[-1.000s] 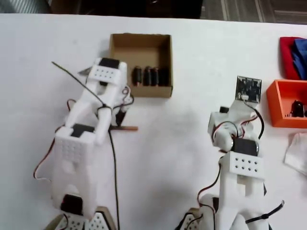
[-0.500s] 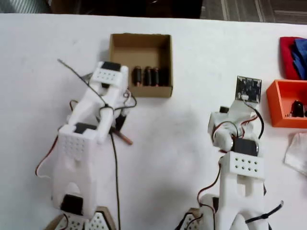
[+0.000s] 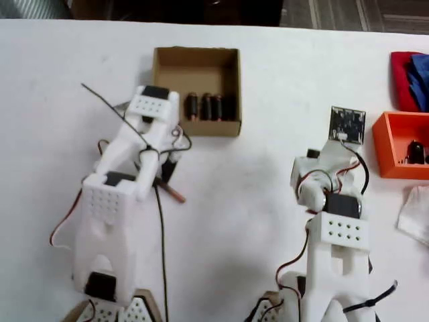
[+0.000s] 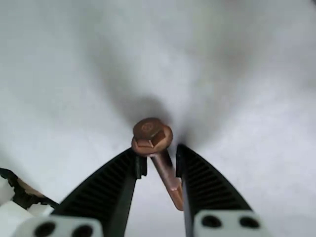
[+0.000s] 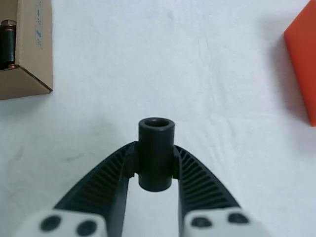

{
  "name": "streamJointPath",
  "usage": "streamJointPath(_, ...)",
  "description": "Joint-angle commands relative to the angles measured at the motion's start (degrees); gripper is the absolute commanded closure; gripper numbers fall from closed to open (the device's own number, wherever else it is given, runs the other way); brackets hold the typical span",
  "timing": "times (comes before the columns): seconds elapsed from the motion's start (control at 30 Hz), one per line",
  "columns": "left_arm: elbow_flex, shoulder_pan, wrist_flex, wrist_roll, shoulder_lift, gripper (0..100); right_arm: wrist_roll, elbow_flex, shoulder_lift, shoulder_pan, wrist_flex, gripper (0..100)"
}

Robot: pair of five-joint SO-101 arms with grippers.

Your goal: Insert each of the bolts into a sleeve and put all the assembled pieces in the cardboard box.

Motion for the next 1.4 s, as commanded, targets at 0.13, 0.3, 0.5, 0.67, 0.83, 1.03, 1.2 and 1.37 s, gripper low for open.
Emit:
streamJointPath(0.13, -1.5, -0.5, -0.7, -6.2, -0.4, 93, 0.1, -0.4, -2.3, 0.0, -1.4, 97.6)
streamJointPath(0.3, -2.4, -0.2, -0.5, -11.8, -1.1, 97, 0.1, -0.4, -2.3, 0.0, -1.4, 97.6)
streamJointPath(0.5, -7.2, -2.4, 2.2, -24.3, -4.7, 97, 0.1, -0.4, -2.3, 0.0, -1.4, 97.6)
streamJointPath(0.67, -7.0, -8.0, 1.9, -48.0, -8.8, 97, 0.1, -0.4, -2.4, 0.0, -1.3, 97.6)
streamJointPath(0.83, -7.3, -16.5, 1.9, -60.9, -9.7, 97, 0.1, -0.4, -2.4, 0.0, -1.3, 97.6)
streamJointPath(1.03, -3.2, -19.4, -7.0, -61.7, -9.7, 97, 0.1, -0.4, -2.4, 0.0, -1.3, 97.6)
streamJointPath(1.2, 4.9, -19.0, -19.7, -61.5, -9.9, 97, 0.1, -0.4, -2.4, 0.0, -1.3, 97.6)
streamJointPath(1.37, 14.6, -20.7, -27.6, -61.2, -12.8, 97, 0.2, -0.4, -2.4, 0.2, -1.3, 97.6)
